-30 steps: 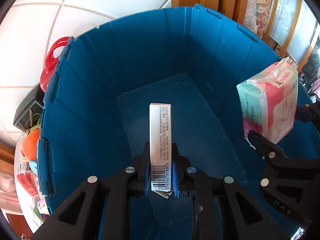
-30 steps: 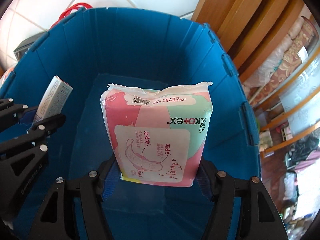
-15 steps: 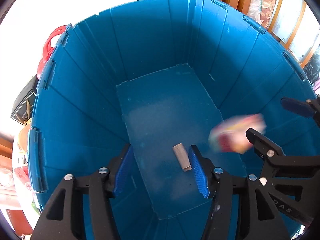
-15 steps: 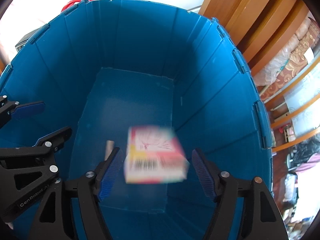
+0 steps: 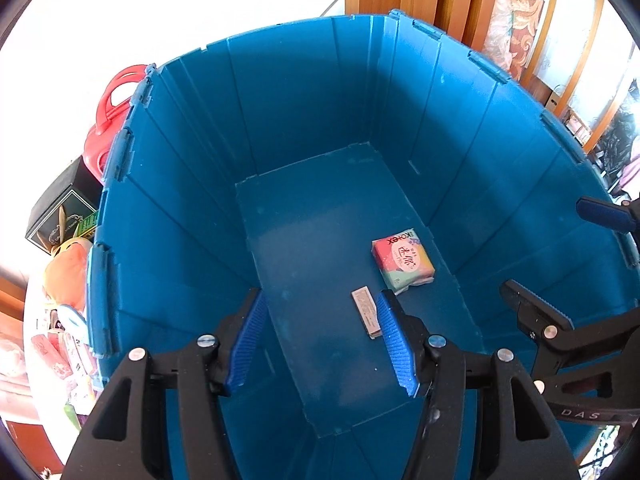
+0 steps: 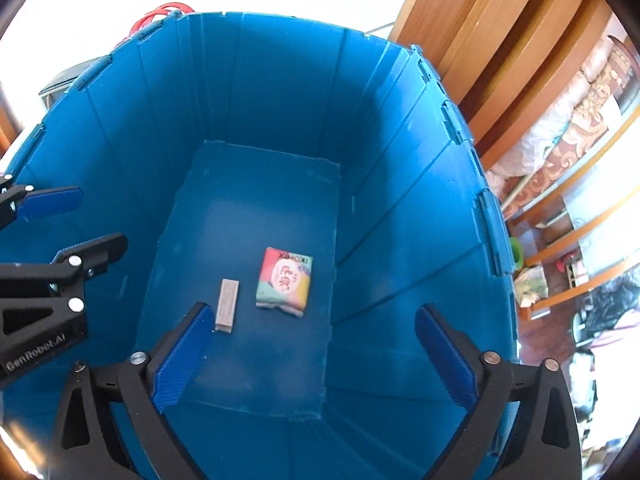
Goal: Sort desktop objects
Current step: 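Move both tools back from the crate to the pile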
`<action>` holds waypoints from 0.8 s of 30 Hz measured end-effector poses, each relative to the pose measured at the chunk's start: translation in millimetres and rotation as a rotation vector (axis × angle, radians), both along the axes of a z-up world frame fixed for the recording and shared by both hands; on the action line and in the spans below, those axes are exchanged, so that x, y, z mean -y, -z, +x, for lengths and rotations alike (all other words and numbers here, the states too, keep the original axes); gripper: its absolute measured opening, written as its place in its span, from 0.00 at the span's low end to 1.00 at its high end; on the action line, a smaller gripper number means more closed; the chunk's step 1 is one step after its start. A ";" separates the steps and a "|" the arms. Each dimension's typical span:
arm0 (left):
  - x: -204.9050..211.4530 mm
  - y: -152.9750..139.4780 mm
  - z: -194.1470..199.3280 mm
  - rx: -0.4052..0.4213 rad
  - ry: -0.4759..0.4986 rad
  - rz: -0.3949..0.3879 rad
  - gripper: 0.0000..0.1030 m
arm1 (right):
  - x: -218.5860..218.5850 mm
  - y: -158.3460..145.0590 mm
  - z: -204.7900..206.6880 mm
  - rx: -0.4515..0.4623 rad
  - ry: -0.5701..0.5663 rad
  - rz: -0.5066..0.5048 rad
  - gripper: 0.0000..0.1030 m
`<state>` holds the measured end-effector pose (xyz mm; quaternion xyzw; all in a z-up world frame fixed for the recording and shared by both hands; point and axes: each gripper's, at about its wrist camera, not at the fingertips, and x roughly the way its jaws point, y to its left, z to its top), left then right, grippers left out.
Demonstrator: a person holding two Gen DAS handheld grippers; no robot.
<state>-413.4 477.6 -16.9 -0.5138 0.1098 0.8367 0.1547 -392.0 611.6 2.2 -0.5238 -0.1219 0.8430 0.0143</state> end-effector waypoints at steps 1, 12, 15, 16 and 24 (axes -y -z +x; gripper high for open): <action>0.9 -1.8 3.1 -0.002 0.006 0.003 0.55 | 0.5 -2.2 3.5 -0.005 -0.001 -0.002 0.99; 29.4 -39.6 47.3 -0.125 0.027 0.038 0.55 | 15.1 -24.6 37.2 -0.072 -0.026 -0.031 0.99; 49.5 -53.3 61.9 -0.178 0.011 0.060 0.55 | 30.1 -33.9 48.5 -0.116 -0.042 -0.024 0.99; 57.1 -57.6 66.6 -0.195 0.005 0.065 0.55 | 35.6 -37.7 52.4 -0.130 -0.049 -0.029 1.00; 125.4 -78.1 99.6 -0.285 -0.051 0.095 0.55 | 91.1 -58.9 77.0 -0.197 -0.115 -0.072 1.00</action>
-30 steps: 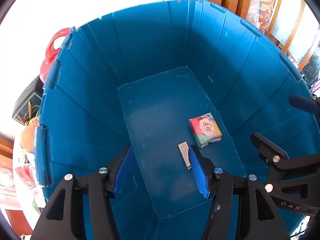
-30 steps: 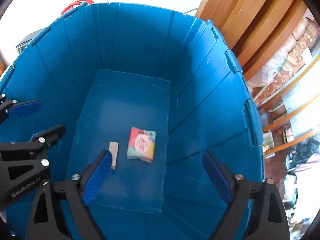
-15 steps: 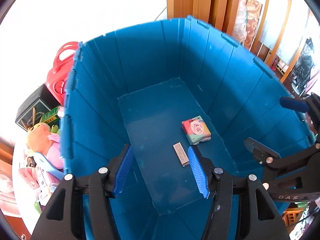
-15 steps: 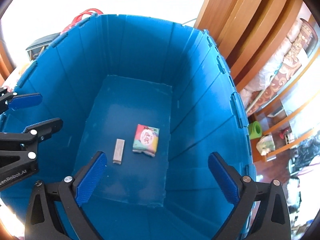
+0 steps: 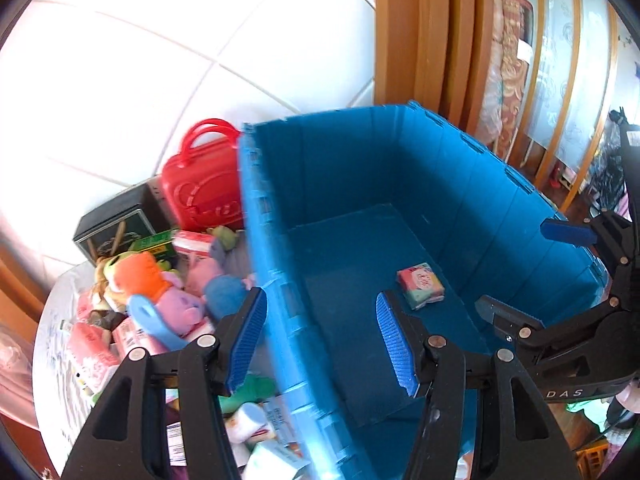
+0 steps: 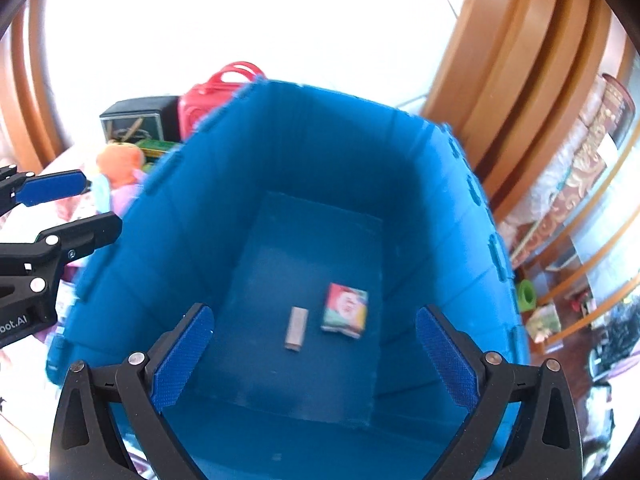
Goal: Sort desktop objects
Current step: 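Move both tools back from the crate to the pile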
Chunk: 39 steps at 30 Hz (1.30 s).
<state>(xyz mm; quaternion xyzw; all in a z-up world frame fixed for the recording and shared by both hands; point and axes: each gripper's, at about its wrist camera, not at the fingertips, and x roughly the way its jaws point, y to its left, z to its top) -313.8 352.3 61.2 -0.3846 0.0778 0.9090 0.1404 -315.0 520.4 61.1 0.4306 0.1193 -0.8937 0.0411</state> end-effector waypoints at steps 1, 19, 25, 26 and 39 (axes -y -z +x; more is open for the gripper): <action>9.3 -1.0 3.7 -0.008 -0.006 -0.001 0.55 | 8.0 -0.7 1.9 -0.004 -0.007 -0.006 1.00; 206.9 25.8 88.4 -0.052 -0.142 -0.011 0.55 | 171.0 -10.3 65.1 -0.074 -0.108 -0.099 1.00; 273.8 62.3 118.4 -0.018 -0.213 -0.049 0.55 | 234.3 12.6 95.0 -0.064 -0.162 -0.138 1.00; 285.8 70.7 121.9 -0.002 -0.225 -0.045 0.55 | 243.7 18.6 99.1 -0.056 -0.169 -0.146 1.00; 421.5 196.2 170.6 0.189 -0.381 0.005 0.55 | 325.3 126.0 123.7 0.109 -0.166 -0.193 1.00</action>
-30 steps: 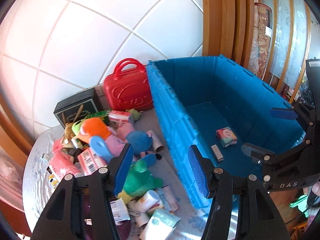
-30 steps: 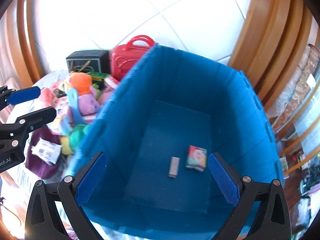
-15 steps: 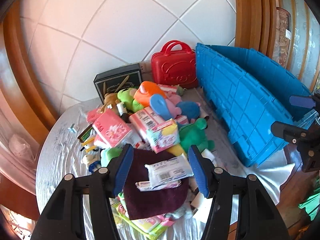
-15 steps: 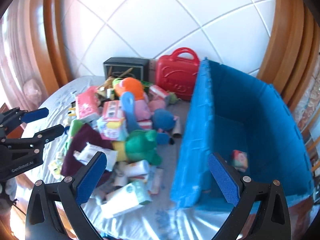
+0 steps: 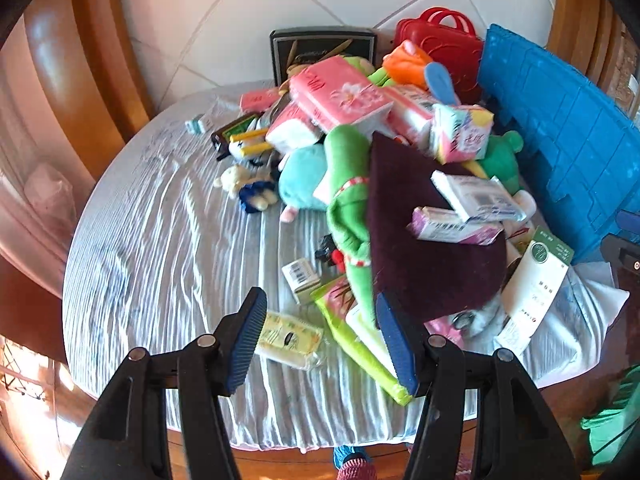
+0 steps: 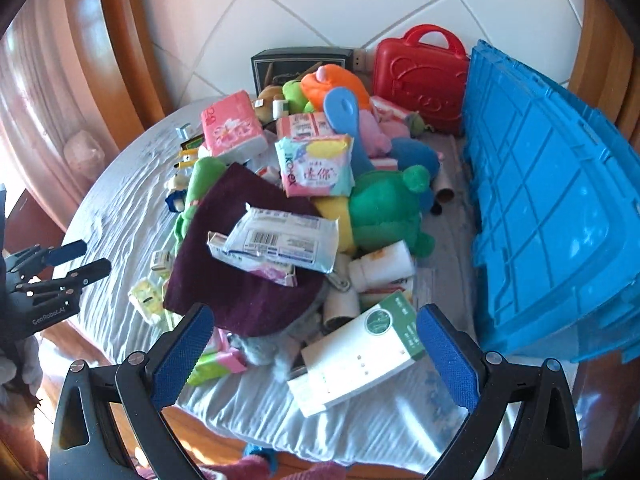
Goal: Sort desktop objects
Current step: 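Move both tools back from the crate to the pile, then grasp the clear-wrapped yellow soap pack with the left tool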
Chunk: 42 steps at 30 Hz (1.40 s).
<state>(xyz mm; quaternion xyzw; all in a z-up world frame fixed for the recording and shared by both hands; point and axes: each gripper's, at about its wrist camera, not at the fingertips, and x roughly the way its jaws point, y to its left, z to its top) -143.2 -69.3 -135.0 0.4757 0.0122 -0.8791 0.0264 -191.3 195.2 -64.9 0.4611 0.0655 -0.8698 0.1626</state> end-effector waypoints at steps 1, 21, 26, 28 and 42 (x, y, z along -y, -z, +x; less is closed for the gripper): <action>7.7 8.4 2.9 0.011 -0.013 0.001 0.55 | 1.0 7.5 1.2 0.011 0.006 -0.003 1.00; 40.4 136.6 -6.1 0.177 -0.087 0.088 0.55 | -39.3 141.8 12.7 0.284 0.241 -0.007 1.00; 39.5 147.3 -13.2 0.173 -0.100 0.084 0.55 | -41.6 162.3 20.9 0.324 0.244 -0.011 1.00; 40.2 148.3 -16.2 0.164 -0.105 0.095 0.55 | -43.0 169.5 23.0 0.333 0.241 -0.012 1.00; 18.5 160.1 -23.1 0.167 -0.127 0.042 0.81 | -49.7 208.4 8.4 0.376 0.222 -0.031 1.00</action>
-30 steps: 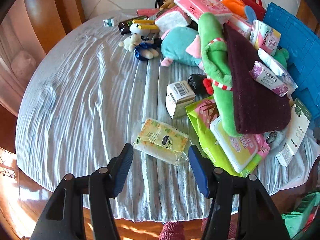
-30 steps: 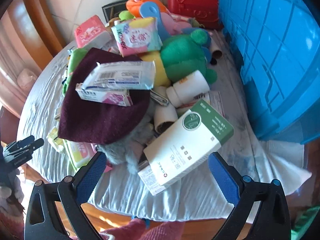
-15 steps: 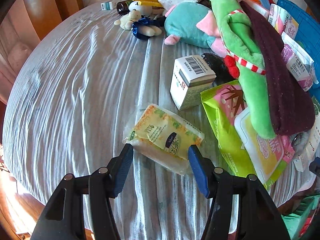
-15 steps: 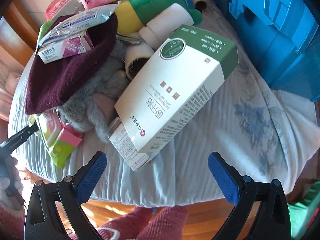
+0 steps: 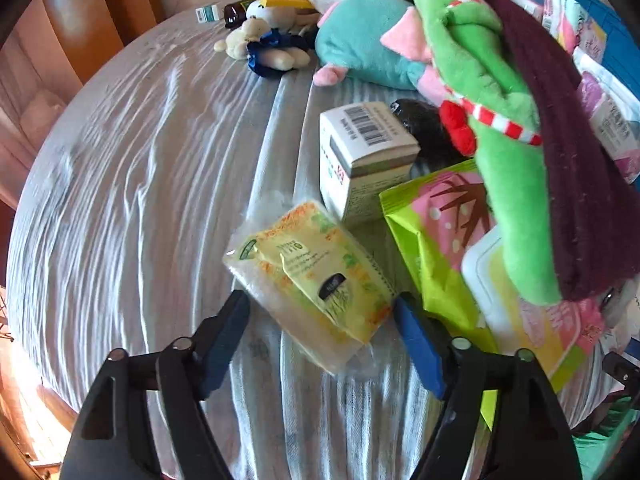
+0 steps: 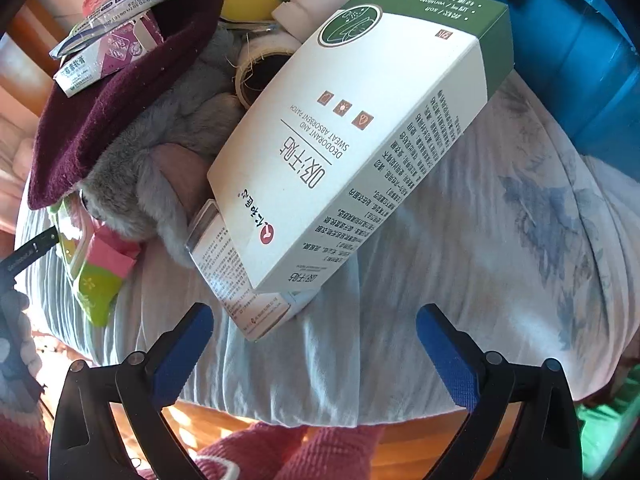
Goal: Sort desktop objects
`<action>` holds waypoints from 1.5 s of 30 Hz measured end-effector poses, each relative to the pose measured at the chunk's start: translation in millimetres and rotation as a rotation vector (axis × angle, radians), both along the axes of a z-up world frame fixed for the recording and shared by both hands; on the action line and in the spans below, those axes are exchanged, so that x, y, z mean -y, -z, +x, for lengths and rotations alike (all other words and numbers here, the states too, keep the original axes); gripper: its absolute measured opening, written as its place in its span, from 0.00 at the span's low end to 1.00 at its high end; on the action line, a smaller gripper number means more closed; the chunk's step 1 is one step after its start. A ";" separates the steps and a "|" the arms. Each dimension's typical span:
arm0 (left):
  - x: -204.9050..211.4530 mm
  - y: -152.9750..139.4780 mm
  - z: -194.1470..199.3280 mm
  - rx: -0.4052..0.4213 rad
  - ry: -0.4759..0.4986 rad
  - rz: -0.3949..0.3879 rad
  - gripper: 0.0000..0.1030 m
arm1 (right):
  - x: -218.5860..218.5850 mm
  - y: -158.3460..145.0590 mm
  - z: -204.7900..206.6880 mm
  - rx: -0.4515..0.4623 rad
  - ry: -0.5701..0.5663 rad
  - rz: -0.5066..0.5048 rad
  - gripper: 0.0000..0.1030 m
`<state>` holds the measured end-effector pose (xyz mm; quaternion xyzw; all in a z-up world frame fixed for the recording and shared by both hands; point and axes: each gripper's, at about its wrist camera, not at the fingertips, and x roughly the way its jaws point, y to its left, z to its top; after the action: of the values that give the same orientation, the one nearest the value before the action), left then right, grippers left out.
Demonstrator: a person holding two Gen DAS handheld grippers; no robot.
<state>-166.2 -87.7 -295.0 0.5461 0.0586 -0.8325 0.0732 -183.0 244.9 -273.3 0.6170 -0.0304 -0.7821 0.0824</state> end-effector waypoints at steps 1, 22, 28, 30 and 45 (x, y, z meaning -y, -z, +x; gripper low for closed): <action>3.0 2.8 0.0 0.003 -0.024 -0.010 0.93 | -0.6 2.1 0.2 -0.012 -0.001 0.012 1.00; 0.8 -8.1 38.2 -0.091 -0.004 -0.011 0.51 | -5.0 -0.5 10.8 -0.193 -0.019 -0.007 0.77; 9.9 -15.2 54.9 -0.060 0.017 0.024 0.22 | -3.0 3.5 8.1 -0.127 -0.079 -0.099 0.40; 17.2 -16.1 65.2 -0.055 0.013 0.035 0.22 | -5.2 6.9 9.2 -0.107 -0.077 -0.131 0.36; 10.6 -23.4 93.3 -0.079 0.062 0.002 0.23 | -5.7 12.3 -10.1 -0.156 -0.127 -0.112 0.44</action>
<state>-73.0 -98.4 -271.6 0.5145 0.0455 -0.8551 0.0444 -193.0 250.5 -285.6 0.5493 -0.0283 -0.8181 0.1680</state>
